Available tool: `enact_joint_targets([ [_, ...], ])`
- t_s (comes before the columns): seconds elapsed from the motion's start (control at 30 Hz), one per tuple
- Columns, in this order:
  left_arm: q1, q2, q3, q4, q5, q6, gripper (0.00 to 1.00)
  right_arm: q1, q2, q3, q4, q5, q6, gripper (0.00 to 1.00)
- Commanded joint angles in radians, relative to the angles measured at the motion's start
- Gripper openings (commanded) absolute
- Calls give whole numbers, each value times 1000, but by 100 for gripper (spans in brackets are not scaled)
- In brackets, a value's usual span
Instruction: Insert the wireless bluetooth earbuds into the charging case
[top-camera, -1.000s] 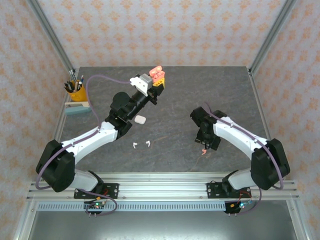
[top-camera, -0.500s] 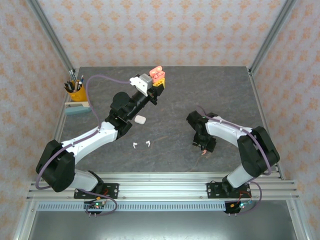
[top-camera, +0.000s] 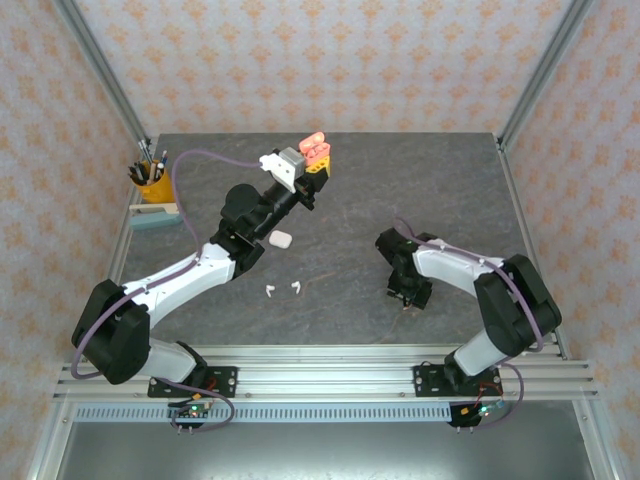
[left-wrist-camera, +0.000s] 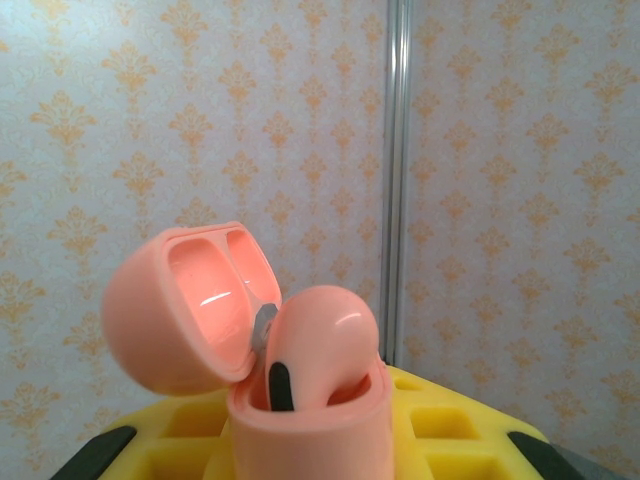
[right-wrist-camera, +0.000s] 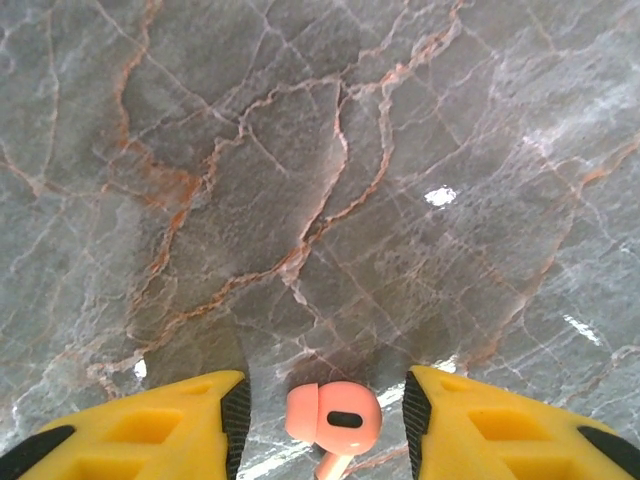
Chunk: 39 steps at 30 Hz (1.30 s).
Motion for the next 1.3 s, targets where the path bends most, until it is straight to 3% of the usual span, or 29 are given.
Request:
enact_joint_targets([
  [0.0, -8, -12, 11, 14, 19, -10, 0, -20, 1, -54, -1, 29, -8, 45],
  [0.7, -15, -5, 26, 11, 23, -11, 0, -48, -91, -98, -21, 25, -20, 31],
  [1.27, -16, -7, 25, 5, 16, -10, 0, -48, -202, -42, 35, -9, -78, 29],
])
